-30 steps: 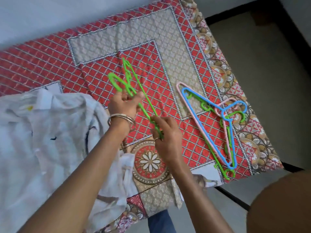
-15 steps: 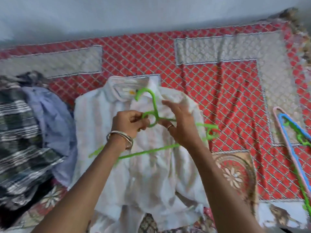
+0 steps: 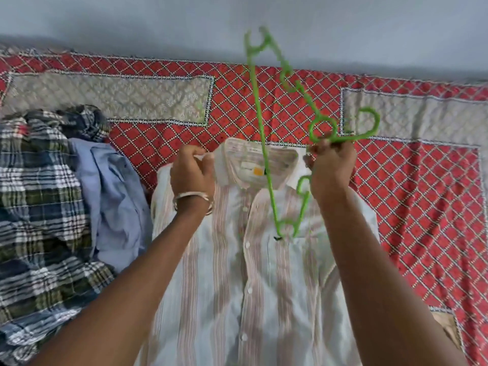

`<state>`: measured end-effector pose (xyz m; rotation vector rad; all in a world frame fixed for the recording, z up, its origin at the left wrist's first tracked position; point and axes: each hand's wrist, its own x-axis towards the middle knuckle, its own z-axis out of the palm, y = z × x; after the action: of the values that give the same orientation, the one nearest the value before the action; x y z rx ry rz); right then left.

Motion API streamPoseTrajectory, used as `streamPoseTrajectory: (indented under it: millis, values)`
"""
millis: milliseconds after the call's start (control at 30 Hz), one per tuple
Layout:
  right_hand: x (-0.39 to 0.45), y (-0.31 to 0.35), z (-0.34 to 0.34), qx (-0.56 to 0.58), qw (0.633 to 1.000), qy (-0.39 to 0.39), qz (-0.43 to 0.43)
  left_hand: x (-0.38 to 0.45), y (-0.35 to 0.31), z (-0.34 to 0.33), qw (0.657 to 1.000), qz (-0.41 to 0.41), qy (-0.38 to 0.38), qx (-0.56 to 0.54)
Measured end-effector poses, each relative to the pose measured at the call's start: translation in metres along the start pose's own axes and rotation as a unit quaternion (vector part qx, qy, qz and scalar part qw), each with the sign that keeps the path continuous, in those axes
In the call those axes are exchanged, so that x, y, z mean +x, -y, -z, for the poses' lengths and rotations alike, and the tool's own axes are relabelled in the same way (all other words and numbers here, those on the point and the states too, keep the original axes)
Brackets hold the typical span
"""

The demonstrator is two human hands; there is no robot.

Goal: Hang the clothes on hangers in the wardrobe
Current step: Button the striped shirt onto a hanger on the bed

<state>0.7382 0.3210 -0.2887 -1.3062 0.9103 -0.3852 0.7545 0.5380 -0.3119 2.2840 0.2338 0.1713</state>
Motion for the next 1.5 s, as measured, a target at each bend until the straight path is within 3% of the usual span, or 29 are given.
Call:
streamPoseTrajectory:
  millis: [67, 100, 200, 367, 500, 567, 667, 767, 900, 1033, 1133, 1233, 1333, 1500]
  values:
    - [0.022, 0.012, -0.022, 0.083, 0.996, -0.033, -0.025, 0.015, 0.005, -0.017, 0.986, 0.14, 0.095, 0.007]
    - [0.03, 0.016, -0.033, 0.104, 0.993, -0.048, -0.037, 0.022, 0.007, -0.023, 0.976, 0.172, 0.134, 0.019]
    - [0.044, 0.02, -0.06, 0.153, 0.984, -0.066, -0.058, 0.031, 0.004, -0.043, 0.965, 0.16, 0.189, 0.083]
    - [0.067, 0.017, -0.1, 0.222, 0.969, -0.066, -0.089, 0.046, 0.004, -0.062, 0.943, 0.154, 0.196, 0.221]
    - [0.085, -0.003, -0.101, 0.085, 0.995, -0.014, -0.048, 0.061, 0.016, -0.062, 0.962, 0.15, 0.146, 0.175]
    - [0.086, -0.014, -0.088, 0.018, 0.996, 0.073, -0.054, 0.067, 0.022, -0.053, 0.972, 0.159, 0.138, 0.103]
    - [0.082, -0.019, -0.07, -0.134, 0.962, 0.23, -0.054, 0.081, 0.038, -0.046, 0.967, 0.194, 0.162, 0.009]
    - [0.08, -0.019, -0.053, -0.245, 0.921, 0.298, -0.046, 0.088, 0.042, -0.039, 0.949, 0.261, 0.149, -0.094]
    - [0.079, -0.003, -0.019, -0.283, 0.903, 0.32, -0.04, 0.081, 0.035, -0.038, 0.951, 0.257, 0.154, -0.082]
    - [0.066, 0.004, 0.01, -0.275, 0.91, 0.31, -0.015, 0.083, 0.035, -0.027, 0.945, 0.235, 0.201, -0.11]
    - [0.055, 0.0, 0.031, -0.305, 0.905, 0.296, -0.011, 0.082, 0.035, -0.015, 0.955, 0.162, 0.247, -0.008]
    - [0.051, -0.009, 0.036, -0.366, 0.89, 0.271, 0.014, 0.085, 0.03, -0.01, 0.956, 0.133, 0.231, 0.119]
    - [0.049, -0.008, 0.045, -0.412, 0.877, 0.245, 0.03, 0.098, 0.026, -0.004, 0.951, 0.124, 0.24, 0.151]
    - [0.034, -0.014, 0.055, -0.532, 0.796, 0.279, 0.077, 0.102, 0.001, -0.003, 0.954, 0.111, 0.227, 0.164]
